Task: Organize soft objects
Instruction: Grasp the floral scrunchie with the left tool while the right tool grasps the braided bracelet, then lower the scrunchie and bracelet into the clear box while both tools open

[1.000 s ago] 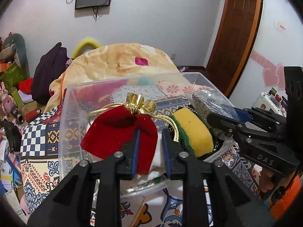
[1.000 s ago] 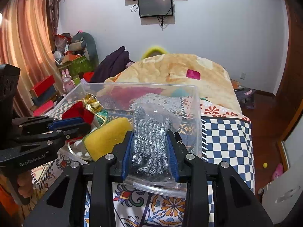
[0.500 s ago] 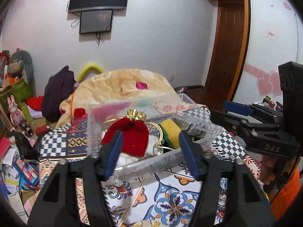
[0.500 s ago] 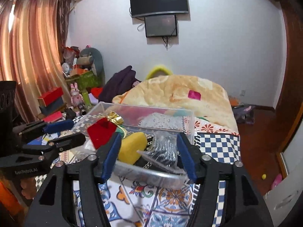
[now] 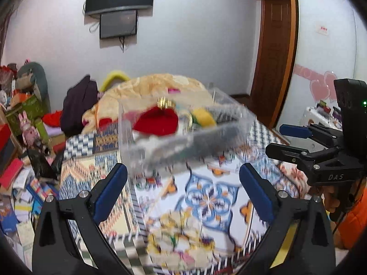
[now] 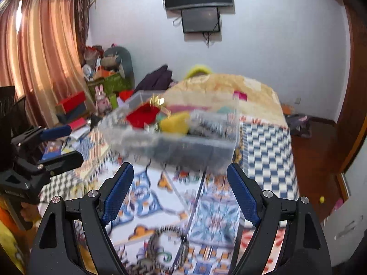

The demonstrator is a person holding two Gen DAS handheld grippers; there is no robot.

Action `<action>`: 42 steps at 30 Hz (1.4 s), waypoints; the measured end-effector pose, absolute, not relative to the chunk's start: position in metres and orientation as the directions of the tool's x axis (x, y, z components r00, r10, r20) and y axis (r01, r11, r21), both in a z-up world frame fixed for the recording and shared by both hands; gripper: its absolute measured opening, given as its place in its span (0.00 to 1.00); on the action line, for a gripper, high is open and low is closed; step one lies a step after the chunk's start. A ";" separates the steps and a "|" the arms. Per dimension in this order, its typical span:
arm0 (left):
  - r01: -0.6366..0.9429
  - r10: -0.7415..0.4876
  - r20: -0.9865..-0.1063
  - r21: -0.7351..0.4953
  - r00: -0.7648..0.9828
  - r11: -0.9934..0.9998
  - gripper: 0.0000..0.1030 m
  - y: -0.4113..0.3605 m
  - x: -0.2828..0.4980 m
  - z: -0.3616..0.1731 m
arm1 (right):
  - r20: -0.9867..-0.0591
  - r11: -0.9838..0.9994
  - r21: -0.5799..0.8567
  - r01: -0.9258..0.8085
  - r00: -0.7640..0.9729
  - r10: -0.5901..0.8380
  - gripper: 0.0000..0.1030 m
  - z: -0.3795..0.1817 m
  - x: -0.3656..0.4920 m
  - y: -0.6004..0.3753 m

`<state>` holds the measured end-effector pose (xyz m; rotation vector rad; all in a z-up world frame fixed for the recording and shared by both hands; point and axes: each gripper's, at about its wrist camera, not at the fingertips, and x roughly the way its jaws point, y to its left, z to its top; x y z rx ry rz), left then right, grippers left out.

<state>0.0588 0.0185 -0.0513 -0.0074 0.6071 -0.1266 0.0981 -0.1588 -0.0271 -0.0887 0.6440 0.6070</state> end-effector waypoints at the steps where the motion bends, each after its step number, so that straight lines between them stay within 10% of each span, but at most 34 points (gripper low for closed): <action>1: 0.112 -0.117 -0.584 -0.044 0.804 0.993 0.96 0.018 0.057 -0.057 | -0.603 0.822 0.116 -0.557 0.618 0.504 0.79 -0.033 0.098 -0.159; 11: 0.070 -0.116 -0.707 -0.095 0.698 0.993 0.96 0.020 0.047 -0.112 | -0.723 0.819 0.151 -0.554 0.503 0.474 0.79 -0.084 0.082 -0.162; 22: 0.021 -0.105 -0.739 -0.123 0.666 0.992 0.95 0.029 0.043 -0.137 | -0.744 0.820 0.041 -0.571 0.530 0.406 0.40 -0.097 0.064 -0.159; 27: 0.031 -0.072 -0.723 -0.071 0.688 0.997 0.70 0.024 0.041 -0.137 | -0.732 0.836 0.074 -0.544 0.540 0.416 0.18 -0.094 0.073 -0.166; 33: 0.045 -0.076 -0.713 -0.062 0.697 0.997 0.30 0.025 0.045 -0.135 | -0.720 0.835 0.098 -0.542 0.540 0.435 0.14 -0.091 0.075 -0.168; 42: 0.084 -0.128 -0.666 -0.098 0.735 0.992 0.24 0.024 0.059 -0.110 | -0.672 0.837 0.094 -0.540 0.585 0.453 0.14 -0.068 0.080 -0.166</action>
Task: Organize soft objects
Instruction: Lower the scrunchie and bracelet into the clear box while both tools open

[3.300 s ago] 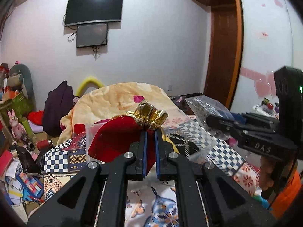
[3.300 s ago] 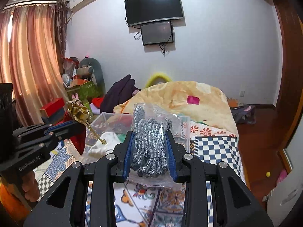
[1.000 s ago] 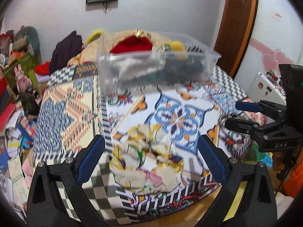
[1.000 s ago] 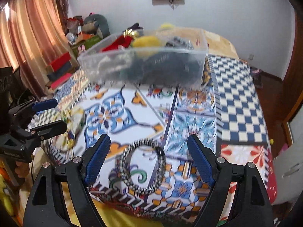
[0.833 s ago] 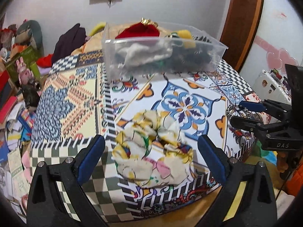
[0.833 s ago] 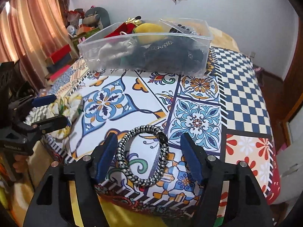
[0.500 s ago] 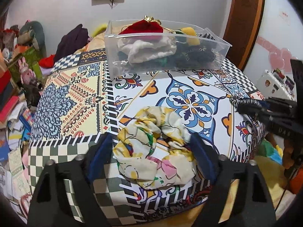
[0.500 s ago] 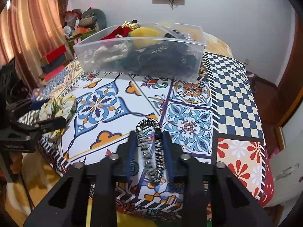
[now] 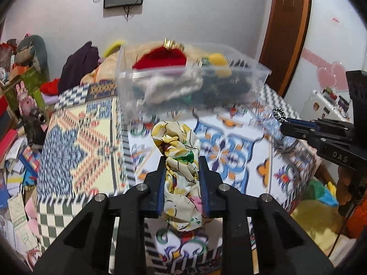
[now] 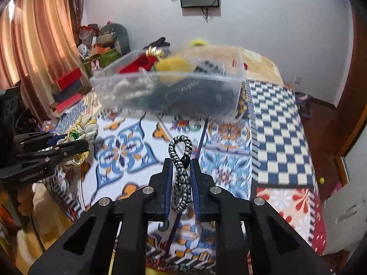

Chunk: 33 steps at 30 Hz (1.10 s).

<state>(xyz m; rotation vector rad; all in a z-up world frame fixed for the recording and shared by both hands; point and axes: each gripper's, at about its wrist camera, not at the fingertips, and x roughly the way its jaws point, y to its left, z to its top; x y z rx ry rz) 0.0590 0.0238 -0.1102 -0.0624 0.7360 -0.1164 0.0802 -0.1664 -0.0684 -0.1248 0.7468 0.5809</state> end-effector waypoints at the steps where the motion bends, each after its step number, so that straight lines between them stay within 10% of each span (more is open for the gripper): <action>1: 0.085 -0.129 -0.657 -0.098 0.743 0.992 0.24 0.023 0.060 -0.106 | -0.661 0.838 0.092 -0.538 0.596 0.455 0.14 -0.064 0.082 -0.166; 33: 0.026 -0.095 -0.529 -0.135 0.843 0.990 0.24 0.046 0.159 -0.049 | -0.507 0.845 0.015 -0.534 0.725 0.467 0.14 -0.002 0.154 -0.122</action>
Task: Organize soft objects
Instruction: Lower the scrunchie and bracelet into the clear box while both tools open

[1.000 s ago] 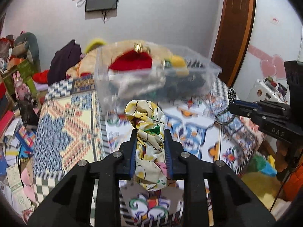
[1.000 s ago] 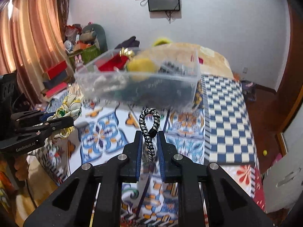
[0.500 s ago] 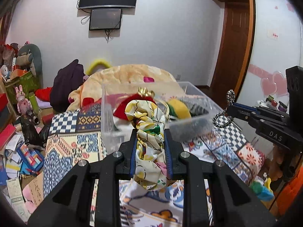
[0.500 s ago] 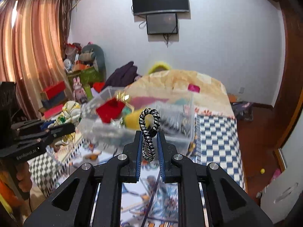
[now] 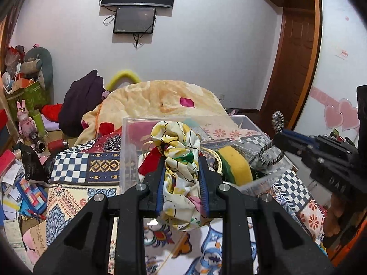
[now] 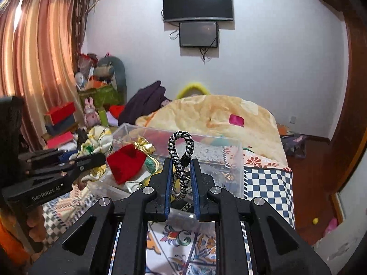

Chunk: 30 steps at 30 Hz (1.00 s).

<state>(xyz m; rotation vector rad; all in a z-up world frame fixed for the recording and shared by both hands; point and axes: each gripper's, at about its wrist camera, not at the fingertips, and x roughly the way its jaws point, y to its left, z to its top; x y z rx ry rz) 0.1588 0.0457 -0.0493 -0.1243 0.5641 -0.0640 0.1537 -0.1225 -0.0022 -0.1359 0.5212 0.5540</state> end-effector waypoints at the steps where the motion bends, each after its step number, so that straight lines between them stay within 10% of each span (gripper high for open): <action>1: 0.025 -0.091 -0.533 -0.130 0.841 0.991 0.24 0.044 0.164 -0.051 | -0.515 0.846 0.004 -0.533 0.724 0.458 0.14 -0.004 0.156 -0.119; 11: 0.015 -0.050 -0.580 -0.065 0.813 0.998 0.25 0.033 0.196 -0.067 | -0.589 0.839 0.006 -0.544 0.677 0.443 0.14 -0.027 0.178 -0.102; 16: 0.016 -0.074 -0.614 -0.100 0.786 0.995 0.40 0.039 0.204 -0.076 | -0.593 0.842 0.016 -0.540 0.673 0.443 0.14 -0.030 0.180 -0.104; 19: 0.028 -0.094 -0.597 -0.119 0.797 0.993 0.59 0.039 0.198 -0.074 | -0.588 0.842 0.037 -0.538 0.670 0.454 0.28 -0.028 0.180 -0.110; 30: 0.038 -0.082 -0.504 -0.096 0.860 0.995 0.61 0.036 0.156 -0.039 | -0.488 0.845 0.062 -0.531 0.723 0.489 0.54 0.003 0.159 -0.130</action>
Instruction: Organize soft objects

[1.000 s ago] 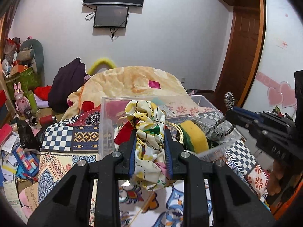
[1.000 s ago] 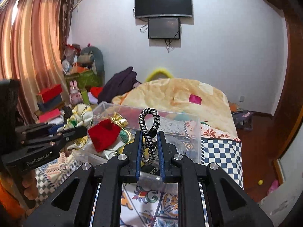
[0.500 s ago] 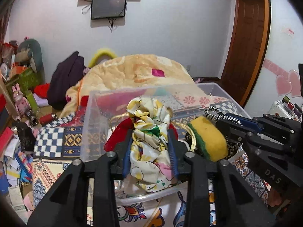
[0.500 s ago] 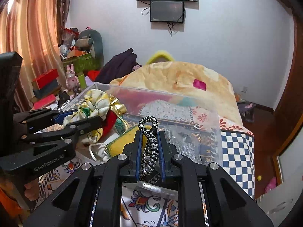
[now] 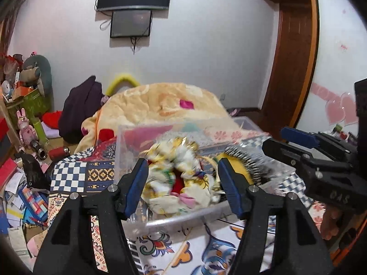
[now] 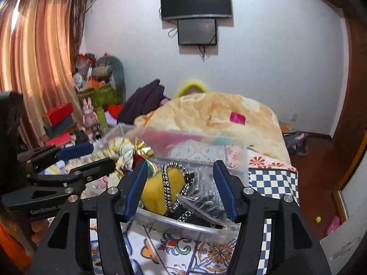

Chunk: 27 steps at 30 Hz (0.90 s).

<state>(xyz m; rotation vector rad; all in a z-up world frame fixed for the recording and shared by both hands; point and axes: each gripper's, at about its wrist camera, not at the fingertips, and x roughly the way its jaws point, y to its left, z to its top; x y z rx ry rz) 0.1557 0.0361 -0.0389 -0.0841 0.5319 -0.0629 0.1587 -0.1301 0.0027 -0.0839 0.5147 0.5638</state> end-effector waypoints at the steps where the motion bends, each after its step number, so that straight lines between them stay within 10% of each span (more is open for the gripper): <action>1: 0.036 -0.076 -0.485 -0.089 0.871 0.995 0.61 0.036 0.148 -0.033 | -0.480 0.843 0.071 -0.533 0.723 0.497 0.54 0.006 0.156 -0.132; 14: 0.059 -0.077 -0.253 -0.079 0.964 0.995 0.74 0.023 0.066 0.040 | -0.302 0.819 0.061 -0.570 0.772 0.560 0.66 0.061 0.093 -0.159; 27: 0.073 -0.088 -0.215 -0.077 0.973 0.994 0.97 0.015 0.035 0.045 | -0.243 0.841 0.092 -0.533 0.807 0.538 0.95 0.061 0.074 -0.171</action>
